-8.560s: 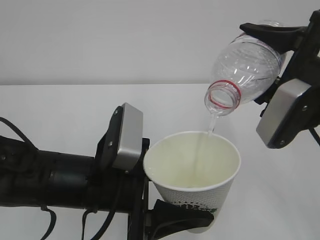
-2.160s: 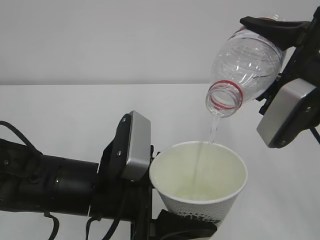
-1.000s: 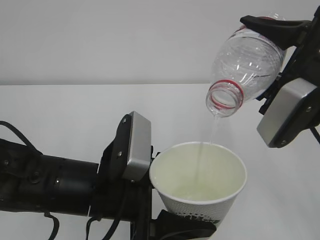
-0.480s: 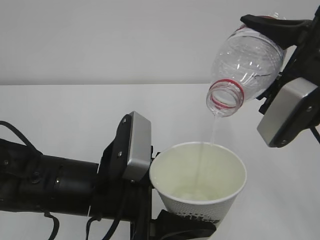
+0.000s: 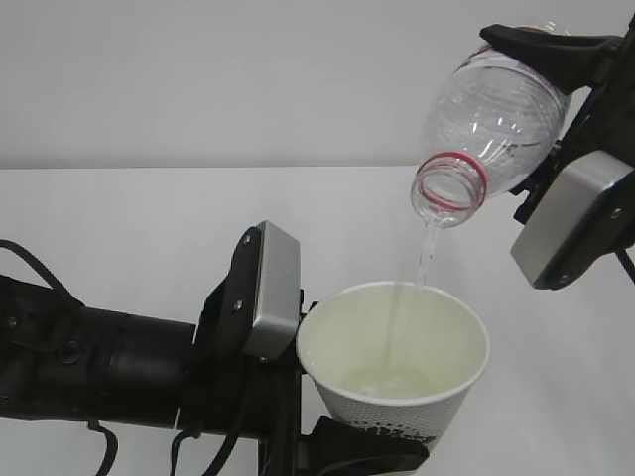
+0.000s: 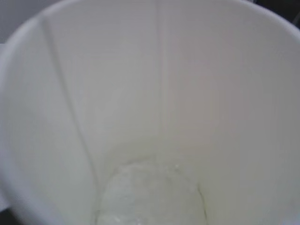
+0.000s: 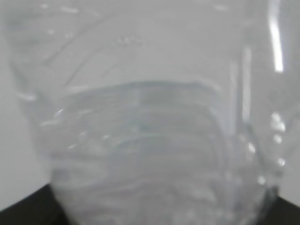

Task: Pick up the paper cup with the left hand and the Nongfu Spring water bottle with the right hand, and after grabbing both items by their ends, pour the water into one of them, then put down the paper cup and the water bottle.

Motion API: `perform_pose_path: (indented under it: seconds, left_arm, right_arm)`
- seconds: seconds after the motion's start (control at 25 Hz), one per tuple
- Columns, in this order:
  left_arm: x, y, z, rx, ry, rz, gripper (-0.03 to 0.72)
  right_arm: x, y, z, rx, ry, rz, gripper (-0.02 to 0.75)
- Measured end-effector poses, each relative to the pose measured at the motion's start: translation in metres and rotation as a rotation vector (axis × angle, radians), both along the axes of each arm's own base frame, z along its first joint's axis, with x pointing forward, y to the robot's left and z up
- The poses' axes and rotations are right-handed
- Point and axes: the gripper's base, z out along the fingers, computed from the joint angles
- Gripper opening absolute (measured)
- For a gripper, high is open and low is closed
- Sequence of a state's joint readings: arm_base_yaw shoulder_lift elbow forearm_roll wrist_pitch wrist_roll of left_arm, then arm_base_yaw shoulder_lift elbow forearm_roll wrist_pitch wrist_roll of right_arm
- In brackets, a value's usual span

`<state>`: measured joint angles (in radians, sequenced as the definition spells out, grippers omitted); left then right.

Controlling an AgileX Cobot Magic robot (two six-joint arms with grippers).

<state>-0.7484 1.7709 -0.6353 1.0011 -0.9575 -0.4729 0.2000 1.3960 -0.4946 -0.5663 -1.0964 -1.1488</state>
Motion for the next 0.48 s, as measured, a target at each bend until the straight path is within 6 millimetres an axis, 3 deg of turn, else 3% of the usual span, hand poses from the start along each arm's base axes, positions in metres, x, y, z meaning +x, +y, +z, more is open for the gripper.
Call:
perform_pose_path:
  seconds: [0.48]
  left_arm:
    - [0.0,0.0,0.0,0.0,0.0,0.0,0.498]
  right_arm:
    - [0.0007,-0.0012,0.0009,0.016,0.0,-0.013,0.458]
